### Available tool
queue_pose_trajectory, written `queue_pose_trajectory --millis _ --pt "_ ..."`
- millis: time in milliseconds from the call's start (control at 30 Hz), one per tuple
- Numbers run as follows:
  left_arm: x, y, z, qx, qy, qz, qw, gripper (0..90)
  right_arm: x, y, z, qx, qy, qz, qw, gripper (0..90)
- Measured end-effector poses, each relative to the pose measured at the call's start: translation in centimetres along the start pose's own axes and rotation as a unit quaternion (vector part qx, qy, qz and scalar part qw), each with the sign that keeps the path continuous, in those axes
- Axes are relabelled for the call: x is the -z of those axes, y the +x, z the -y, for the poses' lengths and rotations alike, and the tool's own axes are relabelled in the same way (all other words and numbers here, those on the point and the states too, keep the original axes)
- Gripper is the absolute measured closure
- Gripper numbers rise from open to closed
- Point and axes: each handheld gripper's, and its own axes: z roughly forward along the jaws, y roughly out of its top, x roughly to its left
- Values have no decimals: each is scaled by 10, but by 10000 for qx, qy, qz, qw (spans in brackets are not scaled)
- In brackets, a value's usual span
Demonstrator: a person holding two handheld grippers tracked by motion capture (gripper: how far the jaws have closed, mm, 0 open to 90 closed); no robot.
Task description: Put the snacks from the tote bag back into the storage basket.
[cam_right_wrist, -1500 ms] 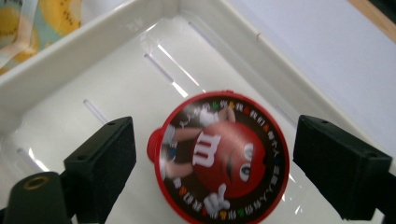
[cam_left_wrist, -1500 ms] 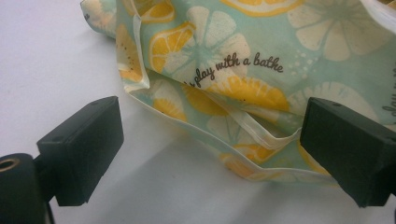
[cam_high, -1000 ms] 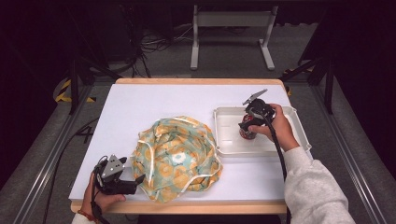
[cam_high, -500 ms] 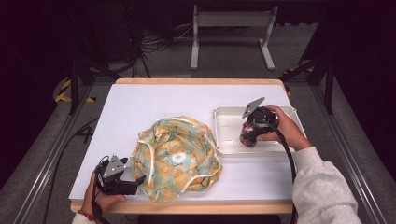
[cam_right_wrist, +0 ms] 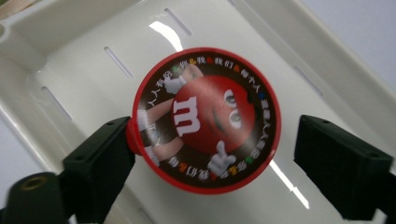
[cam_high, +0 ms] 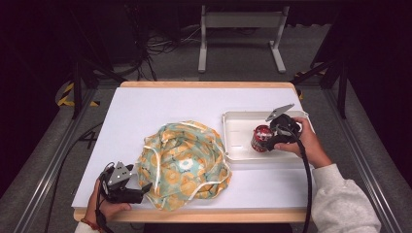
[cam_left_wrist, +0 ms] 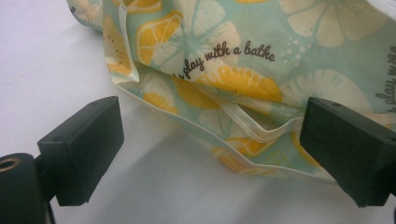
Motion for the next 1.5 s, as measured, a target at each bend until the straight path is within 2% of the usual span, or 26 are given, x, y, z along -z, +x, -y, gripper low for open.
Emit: queue_pose_trajectory --millis 67,133,233,300,367,433,567,700,867,967,1100,1200,1300,1400,1500 --pt "0 0 0 -17 7 4 10000 68 1 -3 5 -107 -32 -36 9999 213" --pt "0 0 0 -13 11 16 10000 68 2 -4 10 -29 -27 -23 10000 274" --pt "-1 0 0 -1 9 27 10000 68 0 -4 12 179 93 61 9998 292" --pt "0 0 0 -15 10 26 10000 68 0 -4 14 139 15 56 9999 288" --pt "0 0 0 -14 -1 16 10000 68 0 -3 13 258 32 114 9996 291" --pt "0 0 0 8 -19 28 10000 68 1 -2 13 272 44 132 9995 289" --pt "1 1 0 17 -33 8 10000 68 2 -2 15 263 29 142 9995 177" --pt "1 1 0 27 -32 8 10000 68 6 2 17 388 -22 193 9991 166" --pt "1 0 0 17 -31 11 10000 67 11 2 22 372 -79 225 9990 172" --pt "0 0 0 13 -30 21 10000 68 12 3 24 364 -90 263 9989 225" --pt "0 0 -1 -15 -12 21 10000 68 12 -1 27 371 -222 254 9987 392" --pt "0 0 0 -16 -6 33 10000 68 9 -3 27 344 -201 219 9990 398" --pt "-1 0 0 10 15 30 10000 68 4 -5 28 424 -124 267 9987 428" --pt "-1 0 0 -9 30 4 10000 68 -1 -9 29 426 -183 332 9984 510" --pt "0 0 0 -11 41 -9 10000 68 -5 -12 30 412 -115 347 9985 529"
